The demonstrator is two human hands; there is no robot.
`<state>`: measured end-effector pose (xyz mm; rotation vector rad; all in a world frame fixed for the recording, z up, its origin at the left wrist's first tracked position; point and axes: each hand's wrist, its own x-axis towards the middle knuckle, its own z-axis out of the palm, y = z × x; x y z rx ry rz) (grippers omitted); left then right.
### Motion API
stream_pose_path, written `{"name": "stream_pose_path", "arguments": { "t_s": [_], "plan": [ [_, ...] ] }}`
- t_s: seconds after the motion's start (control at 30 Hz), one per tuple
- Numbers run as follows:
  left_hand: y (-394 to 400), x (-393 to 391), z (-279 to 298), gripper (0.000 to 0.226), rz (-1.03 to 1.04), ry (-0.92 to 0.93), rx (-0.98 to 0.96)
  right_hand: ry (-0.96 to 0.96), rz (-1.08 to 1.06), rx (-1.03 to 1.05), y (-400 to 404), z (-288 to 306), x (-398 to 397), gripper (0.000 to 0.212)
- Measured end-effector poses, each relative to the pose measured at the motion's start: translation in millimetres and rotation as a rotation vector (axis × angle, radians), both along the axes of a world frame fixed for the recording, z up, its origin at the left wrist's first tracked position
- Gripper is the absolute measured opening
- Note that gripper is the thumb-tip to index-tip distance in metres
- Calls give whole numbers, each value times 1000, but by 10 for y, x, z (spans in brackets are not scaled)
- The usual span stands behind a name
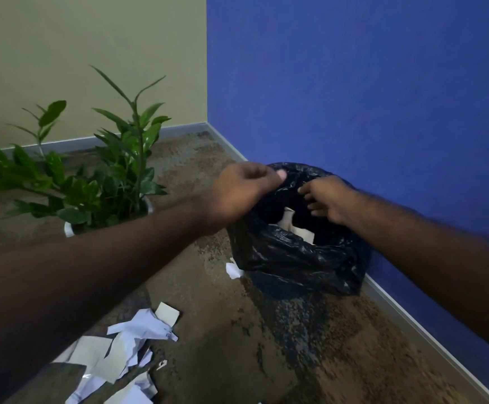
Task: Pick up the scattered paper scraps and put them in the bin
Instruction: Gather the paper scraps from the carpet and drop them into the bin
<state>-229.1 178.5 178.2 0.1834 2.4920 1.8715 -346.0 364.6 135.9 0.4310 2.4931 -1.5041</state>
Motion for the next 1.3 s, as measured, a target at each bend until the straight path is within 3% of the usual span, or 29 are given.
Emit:
{"name": "stream_pose_path", "arguments": {
  "t_s": [0.13, 0.27, 0.33, 0.57, 0.8, 0.97, 1.07, 1.17, 1.3],
  "plan": [
    [-426, 248, -105, 28, -11, 197, -445, 75, 56, -25, -164, 22, 67, 14],
    [-924, 504, -245, 32, 15, 184, -621, 235, 187, 36, -472, 114, 241, 3],
    [-1180, 654, -366, 38, 46, 136, -700, 335, 257, 79, -653, 142, 328, 10],
    [-1892, 1258, -956, 49, 83, -119, -848, 675, 557, 189, -1288, 229, 770, 6],
    [-2220, 1518, -1487, 70, 94, -309, -866, 793, 841, 222, -1715, 90, 1326, 5],
    [-2253, 1515, -1663, 71, -57, -209, -895, 652, 1031, 434, -1734, -585, 1485, 8],
    [-2200, 1466, -1753, 73, -119, -194, -886, 374, 1144, 759, -1509, -1184, 1561, 36],
    [-2156, 1418, -1861, 80, -110, -249, -853, 226, 1098, 916, -1297, -1556, 1562, 58],
    [-2048, 1375, -1982, 81, -166, -223, -936, 191, 940, 908, -1308, -1709, 1419, 66]
  ]
}}
